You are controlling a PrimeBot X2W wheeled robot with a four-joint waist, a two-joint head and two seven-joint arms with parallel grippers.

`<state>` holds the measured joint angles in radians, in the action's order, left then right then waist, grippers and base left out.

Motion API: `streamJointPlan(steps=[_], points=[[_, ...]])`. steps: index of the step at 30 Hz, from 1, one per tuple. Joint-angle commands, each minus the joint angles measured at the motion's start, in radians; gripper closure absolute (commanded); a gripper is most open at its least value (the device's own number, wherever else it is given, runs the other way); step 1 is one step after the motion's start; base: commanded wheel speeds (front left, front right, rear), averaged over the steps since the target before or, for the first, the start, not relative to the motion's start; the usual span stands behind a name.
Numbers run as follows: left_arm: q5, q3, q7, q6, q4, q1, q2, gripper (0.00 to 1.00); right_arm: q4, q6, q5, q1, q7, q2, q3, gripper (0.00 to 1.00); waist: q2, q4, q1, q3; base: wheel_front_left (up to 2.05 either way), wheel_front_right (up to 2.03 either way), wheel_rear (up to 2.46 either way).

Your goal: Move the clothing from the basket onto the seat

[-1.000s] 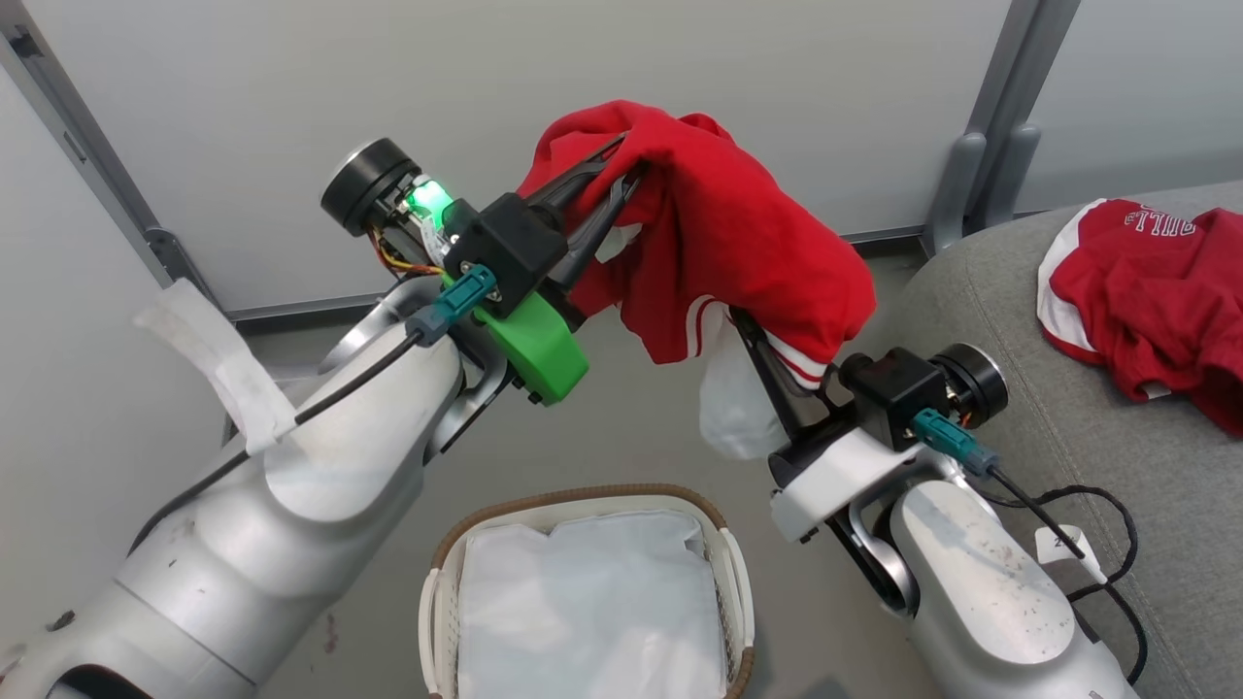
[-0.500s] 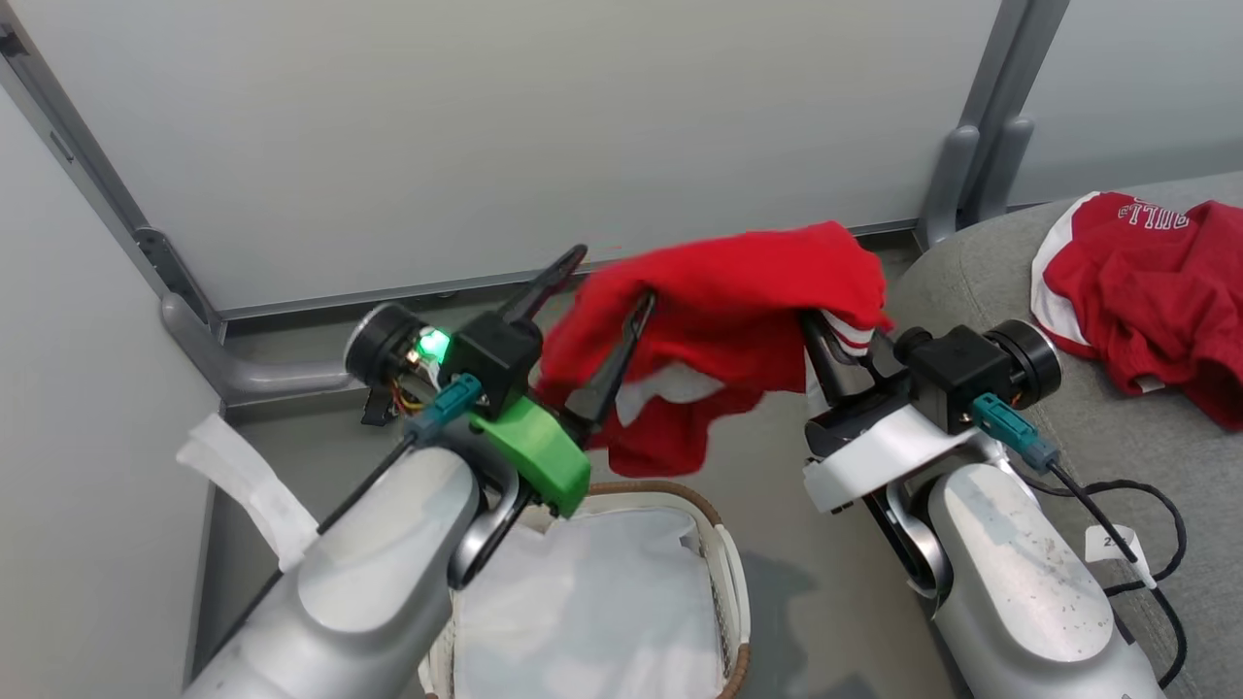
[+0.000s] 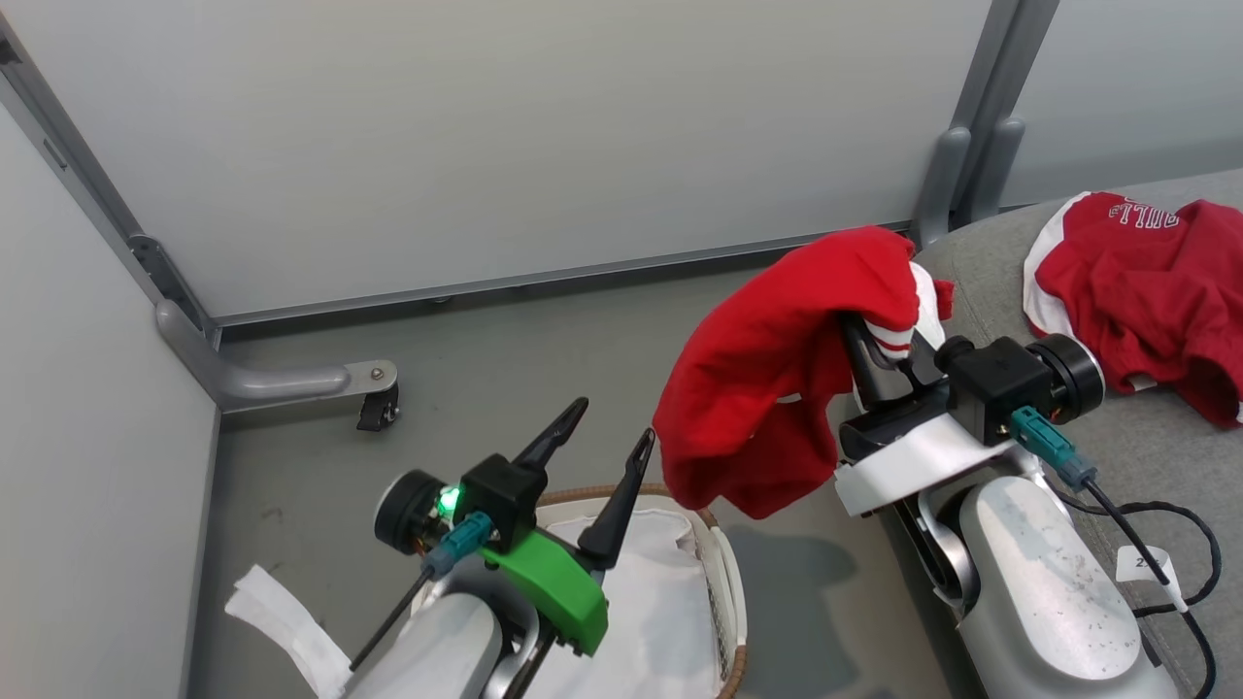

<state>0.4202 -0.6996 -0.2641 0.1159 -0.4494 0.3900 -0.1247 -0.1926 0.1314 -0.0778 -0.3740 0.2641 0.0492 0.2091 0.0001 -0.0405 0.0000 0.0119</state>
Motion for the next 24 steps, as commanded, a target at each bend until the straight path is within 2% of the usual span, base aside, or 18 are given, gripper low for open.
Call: streamJointPlan(steps=[1, 8, 12, 17, 24], points=[[-0.014, 0.011, 0.0, 0.006, 0.007, -0.034, 0.009, 0.0, 0.007, -0.001, 0.008, 0.018, 0.0, 0.003, -0.008, 1.0, -0.0001, -0.001, 0.0, -0.001, 0.0, 0.0, 0.0], [-0.046, 0.051, 0.0, 0.013, 0.014, -0.096, 0.035, 0.0, 0.002, -0.001, 0.023, 0.025, 0.0, 0.003, -0.027, 1.0, -0.0001, -0.004, 0.0, 0.0, 0.0, 0.0, 0.0], [-0.066, 0.076, 0.0, 0.014, 0.024, -0.108, 0.045, 0.0, -0.006, -0.001, 0.036, 0.018, 0.0, 0.003, -0.036, 1.0, -0.0001, -0.029, 0.0, 0.007, 0.0, 0.0, 0.0], [-0.086, 0.094, 0.0, 0.016, 0.046, -0.111, 0.057, 0.0, -0.009, -0.001, 0.052, 0.001, 0.0, 0.003, -0.058, 1.0, -0.0001, -0.102, 0.0, 0.037, 0.0, 0.0, 0.0], [-0.098, 0.09, 0.0, 0.017, 0.07, -0.076, 0.061, 0.0, -0.002, -0.001, 0.063, -0.011, 0.0, 0.003, -0.091, 1.0, -0.0001, -0.248, 0.0, 0.098, 0.0, 0.0, 0.0]])
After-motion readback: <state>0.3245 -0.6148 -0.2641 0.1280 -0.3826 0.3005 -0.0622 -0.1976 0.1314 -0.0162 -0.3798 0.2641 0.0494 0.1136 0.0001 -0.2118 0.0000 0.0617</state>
